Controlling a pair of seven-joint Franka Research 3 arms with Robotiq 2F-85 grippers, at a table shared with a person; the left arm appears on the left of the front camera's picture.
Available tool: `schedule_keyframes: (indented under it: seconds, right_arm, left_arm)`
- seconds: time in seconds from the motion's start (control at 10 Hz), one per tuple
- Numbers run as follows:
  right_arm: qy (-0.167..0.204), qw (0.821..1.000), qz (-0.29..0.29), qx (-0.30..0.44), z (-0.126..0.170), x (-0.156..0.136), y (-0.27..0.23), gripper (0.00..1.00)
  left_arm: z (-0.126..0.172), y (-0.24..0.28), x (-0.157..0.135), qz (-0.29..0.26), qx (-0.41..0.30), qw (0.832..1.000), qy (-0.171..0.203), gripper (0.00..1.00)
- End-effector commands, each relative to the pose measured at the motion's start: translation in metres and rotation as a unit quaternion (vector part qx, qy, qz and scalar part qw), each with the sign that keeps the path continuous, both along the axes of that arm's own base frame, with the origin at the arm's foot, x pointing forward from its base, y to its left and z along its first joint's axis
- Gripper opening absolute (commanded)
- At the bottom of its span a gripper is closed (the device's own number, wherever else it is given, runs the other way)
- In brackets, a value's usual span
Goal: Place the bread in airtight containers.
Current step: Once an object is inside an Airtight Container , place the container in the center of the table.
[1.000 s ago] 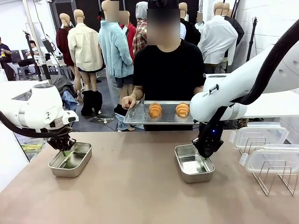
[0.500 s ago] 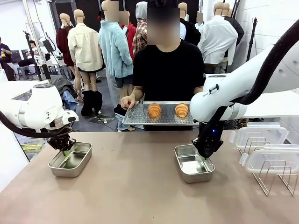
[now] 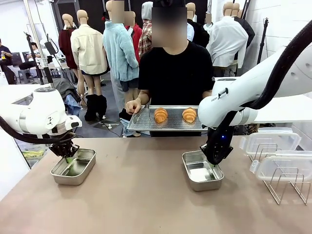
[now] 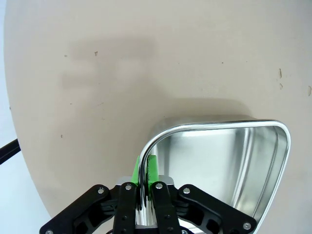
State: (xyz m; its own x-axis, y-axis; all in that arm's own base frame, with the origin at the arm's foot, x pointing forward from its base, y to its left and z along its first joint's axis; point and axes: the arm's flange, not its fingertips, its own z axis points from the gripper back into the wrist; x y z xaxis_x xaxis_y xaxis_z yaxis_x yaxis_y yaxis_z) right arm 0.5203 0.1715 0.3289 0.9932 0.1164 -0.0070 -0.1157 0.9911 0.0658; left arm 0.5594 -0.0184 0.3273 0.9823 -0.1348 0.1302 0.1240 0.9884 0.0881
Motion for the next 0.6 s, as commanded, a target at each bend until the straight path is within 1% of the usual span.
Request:
schedule_keyframes:
  seconds: [0.0, 0.1, 0.2, 0.3, 0.4, 0.5]
  right_arm:
    - [0.000, 1.000, 0.000, 0.000, 0.000, 0.000, 0.000, 0.00]
    - [-0.019, 0.999, 0.012, 0.024, 0.026, -0.007, -0.010, 0.00]
    - [-0.038, 0.999, -0.003, 0.038, 0.054, -0.007, -0.021, 0.00]
    - [-0.063, 0.997, -0.014, 0.035, 0.084, -0.008, -0.030, 0.00]
    - [-0.079, 0.996, -0.032, 0.031, 0.106, -0.009, -0.038, 0.00]
    - [-0.087, 0.995, -0.038, 0.029, 0.124, -0.008, -0.045, 0.00]
  left_arm:
    - [0.000, 0.000, 0.000, 0.000, 0.000, 1.000, 0.000, 0.00]
    - [0.023, -0.009, -0.011, 0.002, -0.006, 1.000, -0.021, 0.00]
    - [0.048, -0.016, -0.023, 0.011, -0.001, 0.999, -0.034, 0.00]
    - [0.076, -0.019, -0.030, 0.039, 0.008, 0.999, -0.031, 0.00]
    - [0.103, -0.019, -0.033, 0.046, -0.010, 0.998, -0.033, 0.00]
    - [0.127, -0.021, -0.035, 0.057, -0.025, 0.997, -0.048, 0.00]
